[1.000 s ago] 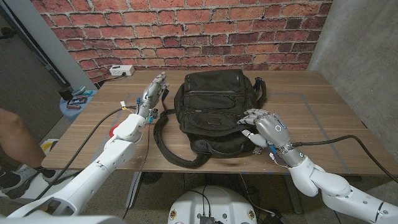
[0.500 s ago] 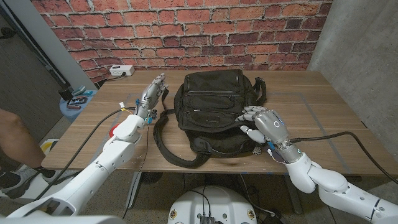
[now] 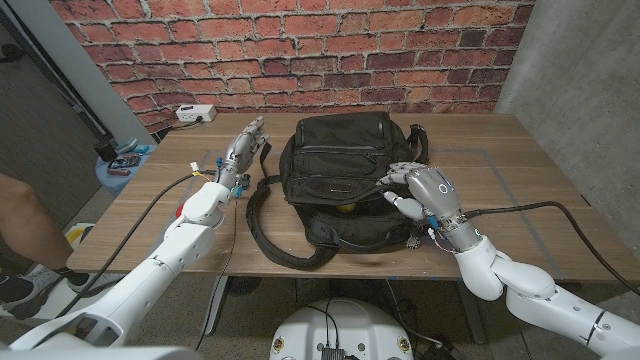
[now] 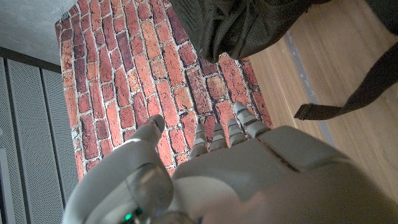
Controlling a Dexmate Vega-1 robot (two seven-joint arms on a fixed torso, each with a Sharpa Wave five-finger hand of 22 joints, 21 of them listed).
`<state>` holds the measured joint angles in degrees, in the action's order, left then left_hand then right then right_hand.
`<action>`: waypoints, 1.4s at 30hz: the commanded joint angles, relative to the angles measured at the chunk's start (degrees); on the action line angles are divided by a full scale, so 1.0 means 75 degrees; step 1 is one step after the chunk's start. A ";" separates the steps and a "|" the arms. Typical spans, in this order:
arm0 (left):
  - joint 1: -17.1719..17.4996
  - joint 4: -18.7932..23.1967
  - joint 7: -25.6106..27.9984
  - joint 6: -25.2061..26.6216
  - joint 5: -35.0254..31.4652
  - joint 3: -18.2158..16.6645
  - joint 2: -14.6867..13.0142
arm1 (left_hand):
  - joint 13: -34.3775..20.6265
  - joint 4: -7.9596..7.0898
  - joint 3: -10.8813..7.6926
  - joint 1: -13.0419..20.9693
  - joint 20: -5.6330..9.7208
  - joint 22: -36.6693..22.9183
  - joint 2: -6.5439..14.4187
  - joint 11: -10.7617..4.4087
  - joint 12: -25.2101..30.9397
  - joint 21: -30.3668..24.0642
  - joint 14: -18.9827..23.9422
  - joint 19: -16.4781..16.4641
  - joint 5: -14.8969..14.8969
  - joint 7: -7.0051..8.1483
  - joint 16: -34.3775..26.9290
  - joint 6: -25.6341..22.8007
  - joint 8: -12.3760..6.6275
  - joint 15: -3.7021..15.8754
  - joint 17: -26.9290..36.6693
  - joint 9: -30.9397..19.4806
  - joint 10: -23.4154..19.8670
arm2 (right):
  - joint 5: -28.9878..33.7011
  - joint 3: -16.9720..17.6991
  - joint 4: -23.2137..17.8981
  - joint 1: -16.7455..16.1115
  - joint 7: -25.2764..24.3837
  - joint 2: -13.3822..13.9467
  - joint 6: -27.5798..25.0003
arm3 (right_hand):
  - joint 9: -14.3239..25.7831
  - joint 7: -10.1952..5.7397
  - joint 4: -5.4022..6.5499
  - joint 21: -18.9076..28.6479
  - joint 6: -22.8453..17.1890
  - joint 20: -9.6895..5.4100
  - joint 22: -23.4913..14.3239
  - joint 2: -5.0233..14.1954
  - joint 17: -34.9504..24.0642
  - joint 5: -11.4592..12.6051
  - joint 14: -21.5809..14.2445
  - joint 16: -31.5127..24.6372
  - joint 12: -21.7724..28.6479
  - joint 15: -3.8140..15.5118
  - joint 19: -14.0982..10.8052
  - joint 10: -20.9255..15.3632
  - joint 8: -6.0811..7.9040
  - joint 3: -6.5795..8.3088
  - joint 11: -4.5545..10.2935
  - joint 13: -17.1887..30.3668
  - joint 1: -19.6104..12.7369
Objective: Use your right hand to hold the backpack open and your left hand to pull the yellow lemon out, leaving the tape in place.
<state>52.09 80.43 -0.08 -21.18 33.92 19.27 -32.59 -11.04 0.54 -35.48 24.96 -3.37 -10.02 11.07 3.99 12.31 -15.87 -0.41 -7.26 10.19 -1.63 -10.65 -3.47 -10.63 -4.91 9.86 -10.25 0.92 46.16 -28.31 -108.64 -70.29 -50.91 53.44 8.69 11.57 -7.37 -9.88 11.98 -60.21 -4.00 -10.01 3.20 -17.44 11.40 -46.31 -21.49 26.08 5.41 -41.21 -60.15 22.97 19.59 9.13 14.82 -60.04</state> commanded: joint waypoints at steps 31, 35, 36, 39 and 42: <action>-0.0308 0.0046 0.0080 0.0305 -0.0259 0.0161 -0.0117 | -0.0027 0.0091 -0.0061 0.0195 -0.0028 -0.0007 -0.0041 0.0034 0.0007 0.0142 -0.0010 -0.0073 0.0076 -0.0036 0.0027 -0.0143 -0.0028 -0.0058 -0.0005 -0.0023 -0.0061 | -0.2186 0.1265 -0.0060 0.0081 0.2075 -0.0490 0.1074 | 0.0037 -0.0107 0.0064 0.0002 -0.0218 -0.0722 -0.0019 0.0013 -0.0044 -0.0034 -0.0198 0.0004 0.0092 0.1096 -0.0027 -0.0143 0.0016 -0.0108 0.0028 0.0086 -0.0233; -0.0206 0.0199 0.0099 0.0365 -0.0260 0.0139 -0.0206 | -0.0025 0.0131 -0.0076 0.0228 -0.0024 -0.0006 -0.0055 0.0034 0.0007 0.0154 -0.0007 -0.0079 0.0085 -0.0044 0.0030 -0.0186 -0.0041 -0.0059 -0.0010 -0.0021 -0.0070 | -0.2155 0.1305 -0.0041 0.0145 0.2129 -0.0565 0.1157 | 0.0039 -0.0098 0.0071 0.0001 -0.0215 -0.0720 -0.0019 0.0021 -0.0055 -0.0035 -0.0225 0.0000 0.0102 0.1094 -0.0024 -0.0144 0.0013 -0.0120 0.0039 0.0104 -0.0245; -0.0186 0.0230 0.0109 0.0376 -0.0267 0.0135 -0.0224 | -0.0024 0.0138 -0.0078 0.0234 -0.0027 -0.0005 -0.0057 0.0036 0.0008 0.0156 -0.0009 -0.0079 0.0086 -0.0046 0.0031 -0.0189 -0.0041 -0.0059 -0.0010 -0.0021 -0.0072 | -0.2181 0.1312 -0.0042 0.0159 0.2149 -0.0609 0.1149 | 0.0039 -0.0099 0.0071 -0.0001 -0.0216 -0.0720 -0.0019 0.0022 -0.0057 -0.0035 -0.0229 -0.0001 0.0100 0.1095 -0.0020 -0.0136 0.0014 -0.0121 0.0051 0.0108 -0.0249; -0.0146 0.0312 0.0109 0.0396 -0.0283 0.0126 -0.0276 | -0.0023 0.0166 -0.0090 0.0258 -0.0024 -0.0004 -0.0063 0.0030 0.0008 0.0162 -0.0006 -0.0087 0.0093 -0.0057 0.0033 -0.0202 -0.0043 -0.0069 -0.0013 -0.0020 -0.0079 | -0.2203 0.1324 -0.0012 0.0216 0.2208 -0.0690 0.1164 | 0.0041 -0.0085 0.0074 -0.0001 -0.0207 -0.0719 -0.0019 0.0026 -0.0070 -0.0036 -0.0251 -0.0007 0.0107 0.1094 -0.0019 -0.0139 0.0009 -0.0130 0.0045 0.0120 -0.0263; -0.0113 0.0402 0.0099 0.0413 -0.0307 0.0118 -0.0336 | -0.0022 0.0192 -0.0101 0.0282 -0.0018 -0.0003 -0.0066 0.0043 0.0010 0.0169 -0.0005 -0.0094 0.0098 -0.0063 0.0034 -0.0212 -0.0044 -0.0064 -0.0015 -0.0020 -0.0090 | -0.2337 0.1333 0.0046 0.0292 0.2306 -0.0756 0.1253 | 0.0043 -0.0074 0.0075 -0.0002 -0.0204 -0.0721 -0.0020 0.0029 -0.0078 -0.0035 -0.0261 -0.0006 0.0115 0.1095 -0.0017 -0.0150 0.0007 -0.0137 0.0046 0.0127 -0.0275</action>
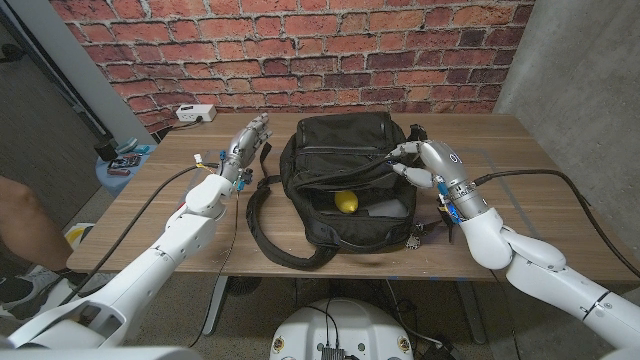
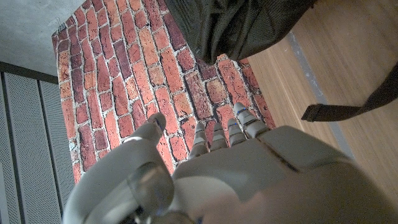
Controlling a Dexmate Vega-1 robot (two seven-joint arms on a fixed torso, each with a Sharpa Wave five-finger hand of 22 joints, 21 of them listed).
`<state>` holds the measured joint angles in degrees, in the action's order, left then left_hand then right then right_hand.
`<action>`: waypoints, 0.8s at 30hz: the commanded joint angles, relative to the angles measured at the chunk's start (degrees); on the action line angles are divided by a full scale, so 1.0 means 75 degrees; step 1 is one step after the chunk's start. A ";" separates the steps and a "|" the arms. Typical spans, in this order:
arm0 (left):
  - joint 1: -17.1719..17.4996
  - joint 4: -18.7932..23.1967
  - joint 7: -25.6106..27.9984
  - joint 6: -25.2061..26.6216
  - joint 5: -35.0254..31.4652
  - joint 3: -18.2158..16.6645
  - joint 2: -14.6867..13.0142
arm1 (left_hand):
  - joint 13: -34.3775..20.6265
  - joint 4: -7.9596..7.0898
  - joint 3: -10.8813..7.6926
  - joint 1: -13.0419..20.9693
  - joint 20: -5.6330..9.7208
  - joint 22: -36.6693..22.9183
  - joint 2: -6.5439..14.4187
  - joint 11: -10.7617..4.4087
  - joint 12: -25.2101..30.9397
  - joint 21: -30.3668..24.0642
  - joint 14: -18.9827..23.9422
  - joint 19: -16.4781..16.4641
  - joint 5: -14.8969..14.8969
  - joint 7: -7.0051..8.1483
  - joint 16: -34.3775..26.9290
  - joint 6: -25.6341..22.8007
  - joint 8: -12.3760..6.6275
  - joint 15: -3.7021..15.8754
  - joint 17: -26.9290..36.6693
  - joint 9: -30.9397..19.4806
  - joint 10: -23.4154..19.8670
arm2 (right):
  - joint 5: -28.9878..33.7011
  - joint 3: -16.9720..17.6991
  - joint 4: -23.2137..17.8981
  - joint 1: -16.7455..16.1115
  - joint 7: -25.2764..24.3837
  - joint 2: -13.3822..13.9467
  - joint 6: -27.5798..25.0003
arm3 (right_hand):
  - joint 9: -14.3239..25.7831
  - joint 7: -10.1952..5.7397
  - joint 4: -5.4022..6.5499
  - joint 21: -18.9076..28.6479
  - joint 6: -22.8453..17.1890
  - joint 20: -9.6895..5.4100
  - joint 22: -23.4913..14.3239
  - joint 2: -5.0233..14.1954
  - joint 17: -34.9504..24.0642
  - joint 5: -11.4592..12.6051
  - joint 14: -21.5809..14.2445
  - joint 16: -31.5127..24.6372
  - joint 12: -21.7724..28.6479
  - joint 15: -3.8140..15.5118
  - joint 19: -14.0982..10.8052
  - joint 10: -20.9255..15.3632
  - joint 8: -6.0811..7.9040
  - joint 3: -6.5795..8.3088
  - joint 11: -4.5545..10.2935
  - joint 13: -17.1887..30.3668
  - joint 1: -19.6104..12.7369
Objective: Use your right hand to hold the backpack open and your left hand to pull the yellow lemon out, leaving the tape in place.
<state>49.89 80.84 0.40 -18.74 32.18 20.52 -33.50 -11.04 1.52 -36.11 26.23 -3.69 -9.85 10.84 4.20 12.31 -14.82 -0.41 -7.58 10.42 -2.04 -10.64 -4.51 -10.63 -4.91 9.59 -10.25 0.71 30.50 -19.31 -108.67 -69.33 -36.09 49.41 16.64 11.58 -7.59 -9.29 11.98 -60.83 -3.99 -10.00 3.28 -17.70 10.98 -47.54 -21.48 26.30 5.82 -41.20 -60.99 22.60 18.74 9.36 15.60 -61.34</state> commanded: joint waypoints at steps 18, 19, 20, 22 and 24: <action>0.0543 0.0987 0.0180 0.0128 -0.0242 -0.0121 -0.0476 | -0.0014 0.0264 -0.0077 0.0283 0.0006 -0.0022 -0.0067 -0.0006 0.0029 0.0087 0.0039 -0.0083 0.0102 -0.0034 0.0031 -0.0279 -0.0091 -0.0051 0.0012 -0.0017 -0.0153 | -0.1609 0.0296 0.0254 0.0578 0.1573 -0.0462 0.0278 | 0.0055 -0.0011 0.0022 -0.0013 -0.0112 -0.0696 -0.0022 0.0043 -0.0072 0.0023 -0.0120 0.0044 0.0125 0.1027 0.0019 -0.0061 0.0046 -0.0081 0.0010 0.0091 -0.0159; 0.0561 0.1026 0.0176 0.0149 -0.0247 -0.0124 -0.0502 | -0.0013 0.0277 -0.0079 0.0293 0.0004 -0.0022 -0.0072 -0.0008 0.0033 0.0088 0.0041 -0.0091 0.0104 -0.0035 0.0031 -0.0283 -0.0089 -0.0051 0.0011 -0.0017 -0.0168 | -0.1700 0.0298 0.0282 0.0620 0.1650 -0.0473 0.0282 | 0.0055 -0.0009 0.0027 -0.0013 -0.0114 -0.0701 -0.0022 0.0044 -0.0075 0.0022 -0.0123 0.0044 0.0126 0.1021 0.0020 -0.0062 0.0046 -0.0086 0.0019 0.0093 -0.0156; 0.0575 0.1052 0.0164 0.0155 -0.0250 -0.0127 -0.0523 | -0.0012 0.0314 -0.0084 0.0321 -0.0013 -0.0022 -0.0083 0.0004 0.0048 0.0092 0.0054 -0.0112 0.0108 -0.0039 0.0029 -0.0303 -0.0090 -0.0053 0.0010 -0.0016 -0.0216 | -0.1757 0.0299 0.0302 0.0657 0.1722 -0.0473 0.0277 | 0.0056 -0.0010 0.0030 -0.0014 -0.0110 -0.0698 -0.0022 0.0047 -0.0078 0.0022 -0.0125 0.0047 0.0126 0.1021 0.0025 -0.0060 0.0044 -0.0091 0.0016 0.0094 -0.0156; 0.0607 0.1097 0.0173 0.0143 -0.0266 -0.0139 -0.0544 | -0.0011 0.0345 -0.0087 0.0343 -0.0023 -0.0022 -0.0091 0.0002 0.0057 0.0093 0.0080 -0.0134 0.0112 -0.0046 0.0022 -0.0344 -0.0099 -0.0061 0.0009 -0.0016 -0.0247 | -0.1834 0.0299 0.0342 0.0729 0.1821 -0.0487 0.0258 | 0.0057 -0.0015 0.0032 -0.0014 -0.0117 -0.0694 -0.0022 0.0047 -0.0079 0.0021 -0.0124 0.0052 0.0125 0.1021 0.0027 -0.0053 0.0046 -0.0097 -0.0002 0.0099 -0.0158; 0.0646 0.1161 0.0216 0.0132 -0.0318 -0.0154 -0.0574 | -0.0011 0.0379 -0.0089 0.0367 -0.0029 -0.0023 -0.0099 0.0001 0.0066 0.0097 0.0110 -0.0154 0.0115 -0.0048 0.0015 -0.0373 -0.0101 -0.0058 0.0009 -0.0016 -0.0282 | -0.1884 0.0290 0.0409 0.0812 0.1885 -0.0509 0.0262 | 0.0058 -0.0014 0.0026 -0.0015 -0.0112 -0.0690 -0.0021 0.0048 -0.0086 0.0022 -0.0128 0.0051 0.0127 0.1034 0.0028 -0.0055 0.0043 -0.0100 0.0003 0.0103 -0.0172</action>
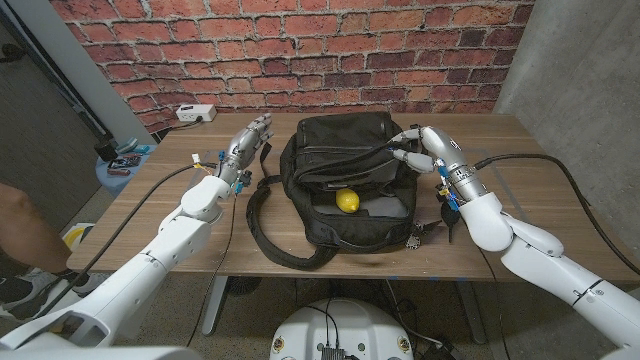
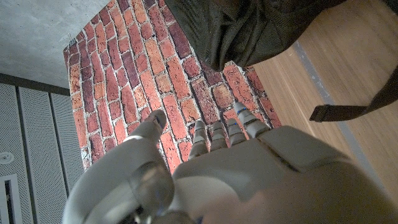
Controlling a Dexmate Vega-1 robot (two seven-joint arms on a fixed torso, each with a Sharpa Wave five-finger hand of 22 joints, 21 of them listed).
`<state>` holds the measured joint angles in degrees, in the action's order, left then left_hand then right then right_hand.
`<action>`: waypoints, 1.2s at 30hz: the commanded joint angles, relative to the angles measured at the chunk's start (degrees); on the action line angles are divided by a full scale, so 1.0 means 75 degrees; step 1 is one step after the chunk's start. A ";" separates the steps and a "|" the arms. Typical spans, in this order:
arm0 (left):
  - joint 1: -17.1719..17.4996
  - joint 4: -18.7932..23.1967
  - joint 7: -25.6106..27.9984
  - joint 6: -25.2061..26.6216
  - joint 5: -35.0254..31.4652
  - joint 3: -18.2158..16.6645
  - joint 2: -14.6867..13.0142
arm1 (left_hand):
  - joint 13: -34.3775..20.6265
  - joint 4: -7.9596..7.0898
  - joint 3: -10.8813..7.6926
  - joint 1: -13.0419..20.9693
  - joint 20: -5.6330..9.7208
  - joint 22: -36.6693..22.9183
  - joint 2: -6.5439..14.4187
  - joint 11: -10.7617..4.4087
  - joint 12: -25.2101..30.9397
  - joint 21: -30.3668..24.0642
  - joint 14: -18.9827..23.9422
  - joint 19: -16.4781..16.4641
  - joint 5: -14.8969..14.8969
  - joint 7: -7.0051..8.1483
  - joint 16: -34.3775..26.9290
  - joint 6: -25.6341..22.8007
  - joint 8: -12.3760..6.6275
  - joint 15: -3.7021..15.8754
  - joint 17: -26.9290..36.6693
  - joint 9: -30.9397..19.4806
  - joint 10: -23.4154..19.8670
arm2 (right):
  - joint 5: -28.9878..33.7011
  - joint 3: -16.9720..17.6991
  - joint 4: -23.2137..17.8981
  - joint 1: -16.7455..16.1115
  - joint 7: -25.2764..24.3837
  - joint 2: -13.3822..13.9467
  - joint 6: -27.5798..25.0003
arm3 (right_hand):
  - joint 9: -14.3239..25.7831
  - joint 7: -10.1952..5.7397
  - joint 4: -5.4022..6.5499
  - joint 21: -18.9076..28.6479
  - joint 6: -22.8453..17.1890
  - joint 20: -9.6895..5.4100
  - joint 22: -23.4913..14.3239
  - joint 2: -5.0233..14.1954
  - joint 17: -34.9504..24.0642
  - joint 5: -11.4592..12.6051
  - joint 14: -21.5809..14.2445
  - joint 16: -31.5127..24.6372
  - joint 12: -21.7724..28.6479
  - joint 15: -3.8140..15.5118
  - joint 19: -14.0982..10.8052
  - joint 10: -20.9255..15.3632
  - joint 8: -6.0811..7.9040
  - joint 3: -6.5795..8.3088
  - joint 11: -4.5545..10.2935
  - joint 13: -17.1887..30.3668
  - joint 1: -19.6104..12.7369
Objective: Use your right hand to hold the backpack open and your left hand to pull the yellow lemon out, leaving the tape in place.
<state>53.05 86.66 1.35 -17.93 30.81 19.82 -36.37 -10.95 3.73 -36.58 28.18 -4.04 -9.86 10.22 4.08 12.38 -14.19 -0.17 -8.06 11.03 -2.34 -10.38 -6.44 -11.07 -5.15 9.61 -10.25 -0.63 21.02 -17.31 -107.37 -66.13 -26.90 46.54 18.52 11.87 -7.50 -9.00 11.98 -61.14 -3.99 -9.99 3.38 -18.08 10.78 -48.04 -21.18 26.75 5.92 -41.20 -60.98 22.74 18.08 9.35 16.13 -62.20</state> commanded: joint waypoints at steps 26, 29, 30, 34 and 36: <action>0.1102 0.1559 0.0524 0.0150 -0.0320 -0.0450 -0.0665 | -0.0047 0.0482 0.0044 0.0389 -0.0137 -0.0057 -0.0100 -0.0120 0.0206 0.0022 0.0669 -0.0421 0.0061 -0.0040 -0.0122 -0.0689 -0.0112 0.0032 0.0027 -0.0030 -0.0691 | -0.1249 -0.0082 0.0723 0.0982 0.1060 -0.0325 -0.0168 | 0.0030 0.0000 0.0001 -0.0013 -0.0054 -0.0684 -0.0021 0.0054 -0.0070 0.0050 -0.0064 0.0064 0.0070 0.1011 0.0036 -0.0044 0.0006 -0.0079 0.0013 0.0056 -0.0108; 0.1253 0.1755 0.0569 0.0198 -0.0314 -0.0506 -0.0732 | -0.0054 0.0505 0.0068 0.0407 -0.0189 -0.0065 -0.0097 -0.0113 0.0227 0.0016 0.0771 -0.0465 0.0062 -0.0022 -0.0143 -0.0730 -0.0106 0.0016 0.0034 -0.0032 -0.0772 | -0.1329 -0.0101 0.0762 0.1031 0.1112 -0.0329 -0.0186 | 0.0031 -0.0001 0.0009 -0.0014 -0.0052 -0.0685 -0.0021 0.0055 -0.0074 0.0050 -0.0065 0.0069 0.0070 0.1001 0.0040 -0.0044 0.0004 -0.0089 0.0012 0.0059 -0.0102; 0.1295 0.1804 0.0580 0.0210 -0.0307 -0.0521 -0.0745 | -0.0056 0.0510 0.0079 0.0411 -0.0236 -0.0069 -0.0094 -0.0117 0.0226 0.0017 0.0810 -0.0473 0.0062 -0.0022 -0.0152 -0.0734 -0.0099 -0.0014 0.0038 -0.0033 -0.0781 | -0.1330 -0.0110 0.0770 0.1047 0.1105 -0.0342 -0.0218 | 0.0032 -0.0005 0.0014 -0.0015 -0.0061 -0.0683 -0.0021 0.0059 -0.0074 0.0050 -0.0064 0.0075 0.0070 0.0998 0.0041 -0.0040 0.0007 -0.0092 0.0010 0.0061 -0.0097; 0.1408 0.1937 0.0620 0.0257 -0.0337 -0.0572 -0.0807 | -0.0064 0.0516 0.0109 0.0419 -0.0357 -0.0083 -0.0079 -0.0111 0.0215 -0.0002 0.0878 -0.0539 0.0061 -0.0016 -0.0162 -0.0757 -0.0086 -0.0101 0.0050 -0.0036 -0.0781 | -0.1317 -0.0178 0.0918 0.1176 0.1120 -0.0358 -0.0199 | 0.0033 -0.0007 0.0006 -0.0013 -0.0037 -0.0684 -0.0020 0.0061 -0.0084 0.0053 -0.0066 0.0080 0.0070 0.1018 0.0039 -0.0039 -0.0005 -0.0097 0.0005 0.0064 -0.0119; 0.1464 0.1999 0.0615 0.0262 -0.0331 -0.0612 -0.0845 | -0.0067 0.0512 0.0124 0.0418 -0.0351 -0.0089 -0.0072 -0.0120 0.0215 -0.0003 0.0943 -0.0549 0.0061 -0.0021 -0.0183 -0.0780 -0.0086 -0.0130 0.0058 -0.0037 -0.0791 | -0.1306 -0.0218 0.0986 0.1247 0.1124 -0.0374 -0.0218 | 0.0034 0.0006 0.0007 -0.0013 -0.0031 -0.0682 -0.0020 0.0061 -0.0090 0.0054 -0.0069 0.0082 0.0066 0.1014 0.0040 -0.0030 -0.0008 -0.0104 0.0007 0.0065 -0.0122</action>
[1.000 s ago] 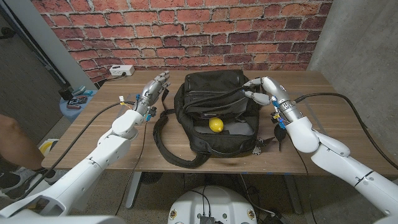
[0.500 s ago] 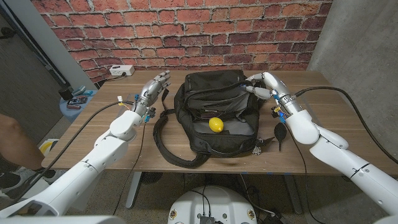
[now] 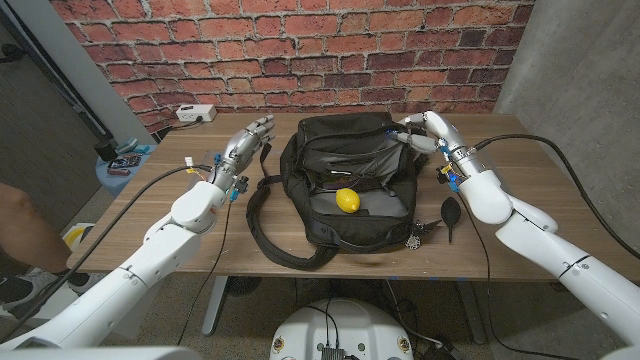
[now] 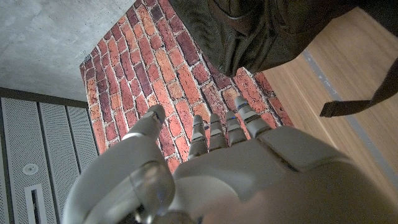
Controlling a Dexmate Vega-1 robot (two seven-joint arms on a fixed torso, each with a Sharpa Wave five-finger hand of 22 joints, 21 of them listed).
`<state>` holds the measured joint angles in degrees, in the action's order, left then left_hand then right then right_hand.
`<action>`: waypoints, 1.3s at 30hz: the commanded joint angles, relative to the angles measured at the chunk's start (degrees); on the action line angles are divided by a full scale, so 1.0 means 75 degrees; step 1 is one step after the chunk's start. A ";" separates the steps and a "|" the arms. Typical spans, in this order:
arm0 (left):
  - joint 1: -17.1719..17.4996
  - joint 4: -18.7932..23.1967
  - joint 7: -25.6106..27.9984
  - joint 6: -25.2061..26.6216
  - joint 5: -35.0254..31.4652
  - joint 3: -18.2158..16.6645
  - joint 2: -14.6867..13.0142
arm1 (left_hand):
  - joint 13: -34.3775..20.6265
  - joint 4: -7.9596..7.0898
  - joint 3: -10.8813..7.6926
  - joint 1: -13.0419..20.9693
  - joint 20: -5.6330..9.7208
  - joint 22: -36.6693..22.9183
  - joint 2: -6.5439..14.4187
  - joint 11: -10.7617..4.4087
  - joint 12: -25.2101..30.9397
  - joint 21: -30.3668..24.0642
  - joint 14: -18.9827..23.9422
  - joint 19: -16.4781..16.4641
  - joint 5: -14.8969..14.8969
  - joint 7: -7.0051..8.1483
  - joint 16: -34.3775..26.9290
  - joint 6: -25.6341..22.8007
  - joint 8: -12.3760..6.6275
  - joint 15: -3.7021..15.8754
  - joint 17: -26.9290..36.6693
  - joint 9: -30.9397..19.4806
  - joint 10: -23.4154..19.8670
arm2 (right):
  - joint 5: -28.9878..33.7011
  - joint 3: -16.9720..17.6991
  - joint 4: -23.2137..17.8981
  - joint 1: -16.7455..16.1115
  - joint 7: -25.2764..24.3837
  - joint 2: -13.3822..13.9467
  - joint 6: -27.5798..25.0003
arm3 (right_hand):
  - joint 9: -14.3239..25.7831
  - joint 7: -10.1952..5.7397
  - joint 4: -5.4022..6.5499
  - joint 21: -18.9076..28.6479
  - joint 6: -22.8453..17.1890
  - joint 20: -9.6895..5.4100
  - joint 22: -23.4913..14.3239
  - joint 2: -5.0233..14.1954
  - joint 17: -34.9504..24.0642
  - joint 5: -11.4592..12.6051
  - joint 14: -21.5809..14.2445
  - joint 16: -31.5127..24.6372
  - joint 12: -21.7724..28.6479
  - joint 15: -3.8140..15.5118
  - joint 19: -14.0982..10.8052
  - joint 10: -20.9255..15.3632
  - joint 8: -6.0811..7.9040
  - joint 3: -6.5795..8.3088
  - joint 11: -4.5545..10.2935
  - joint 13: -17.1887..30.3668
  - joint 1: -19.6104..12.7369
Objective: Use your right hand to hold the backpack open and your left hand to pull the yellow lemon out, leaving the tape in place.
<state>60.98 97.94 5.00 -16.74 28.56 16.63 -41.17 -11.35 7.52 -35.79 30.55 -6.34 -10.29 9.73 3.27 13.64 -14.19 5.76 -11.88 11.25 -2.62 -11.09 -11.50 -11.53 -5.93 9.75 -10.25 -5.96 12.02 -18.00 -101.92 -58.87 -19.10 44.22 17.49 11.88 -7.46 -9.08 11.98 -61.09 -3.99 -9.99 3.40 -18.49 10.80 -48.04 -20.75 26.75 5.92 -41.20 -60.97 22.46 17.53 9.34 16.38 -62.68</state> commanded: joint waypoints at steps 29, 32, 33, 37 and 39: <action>0.1002 0.1411 -0.0358 0.0212 0.0544 -0.0750 -0.0685 | -0.0066 -0.0088 0.0191 0.0028 -0.0086 -0.0082 0.0057 0.0041 0.0129 -0.0047 0.0556 -0.0204 0.0043 -0.0038 -0.0213 -0.0387 -0.0029 -0.0033 0.0145 -0.0046 -0.0384 | -0.0193 -0.0509 0.0751 0.1000 0.0092 -0.0207 -0.0508 | 0.0044 0.0014 0.0023 -0.0013 -0.0050 -0.0682 -0.0020 0.0088 -0.0077 0.0055 -0.0089 0.0070 0.0069 0.1013 0.0049 -0.0039 0.0019 -0.0105 0.0004 0.0045 -0.0117; 0.1081 0.1498 -0.0372 0.0213 0.0557 -0.0794 -0.0716 | -0.0069 -0.0098 0.0195 0.0018 -0.0084 -0.0085 0.0057 0.0050 0.0129 -0.0048 0.0583 -0.0206 0.0045 -0.0045 -0.0222 -0.0388 -0.0024 -0.0009 0.0152 -0.0046 -0.0391 | -0.0217 -0.0541 0.0788 0.1068 0.0118 -0.0197 -0.0501 | 0.0045 0.0011 0.0032 -0.0014 -0.0050 -0.0686 -0.0020 0.0098 -0.0077 0.0055 -0.0092 0.0079 0.0073 0.1008 0.0051 -0.0040 0.0017 -0.0116 -0.0002 0.0051 -0.0114; 0.1108 0.1519 -0.0371 0.0200 0.0565 -0.0809 -0.0712 | -0.0070 -0.0103 0.0195 0.0014 -0.0084 -0.0087 0.0059 0.0048 0.0132 -0.0049 0.0605 -0.0208 0.0046 -0.0041 -0.0230 -0.0388 -0.0022 0.0003 0.0155 -0.0047 -0.0401 | -0.0220 -0.0546 0.0779 0.1080 0.0114 -0.0202 -0.0532 | 0.0045 0.0017 0.0031 -0.0013 -0.0046 -0.0685 -0.0020 0.0095 -0.0081 0.0055 -0.0095 0.0077 0.0073 0.1008 0.0050 -0.0045 0.0015 -0.0120 0.0000 0.0049 -0.0115; 0.1213 0.1618 -0.0341 0.0141 0.0541 -0.0865 -0.0700 | -0.0083 -0.0131 0.0195 -0.0011 -0.0075 -0.0097 0.0065 0.0014 0.0162 -0.0063 0.0712 -0.0240 0.0056 -0.0044 -0.0265 -0.0419 -0.0019 0.0046 0.0177 -0.0047 -0.0488 | -0.0228 -0.0580 0.0785 0.1148 0.0121 -0.0204 -0.0593 | 0.0047 0.0015 0.0035 -0.0015 -0.0049 -0.0684 -0.0020 0.0103 -0.0083 0.0055 -0.0100 0.0083 0.0063 0.1006 0.0055 -0.0032 0.0014 -0.0132 0.0009 0.0043 -0.0120; 0.1258 0.1673 -0.0336 0.0116 0.0509 -0.0894 -0.0713 | -0.0093 -0.0162 0.0199 -0.0035 -0.0076 -0.0105 0.0076 0.0005 0.0180 -0.0078 0.0829 -0.0275 0.0061 -0.0053 -0.0312 -0.0443 -0.0018 0.0089 0.0199 -0.0047 -0.0538 | -0.0241 -0.0595 0.0795 0.1184 0.0124 -0.0211 -0.0616 | 0.0048 0.0017 0.0033 -0.0014 -0.0046 -0.0685 -0.0020 0.0103 -0.0086 0.0055 -0.0104 0.0083 0.0063 0.1011 0.0054 -0.0035 0.0012 -0.0139 0.0005 0.0042 -0.0126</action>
<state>68.43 108.03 2.78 -15.46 32.16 11.22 -45.92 -11.88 6.76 -34.12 31.09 -6.86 -10.82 10.26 3.38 14.63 -14.42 11.03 -13.43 11.47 -3.00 -12.94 -14.26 -11.53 -5.43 10.97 -10.55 -9.33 10.63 -21.69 -96.65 -51.62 -18.55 42.78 13.63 12.13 -7.35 -8.84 11.98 -60.98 -3.99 -9.99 3.87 -19.03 10.80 -48.13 -20.32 26.74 5.82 -41.20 -60.96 22.29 16.64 9.34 16.64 -63.29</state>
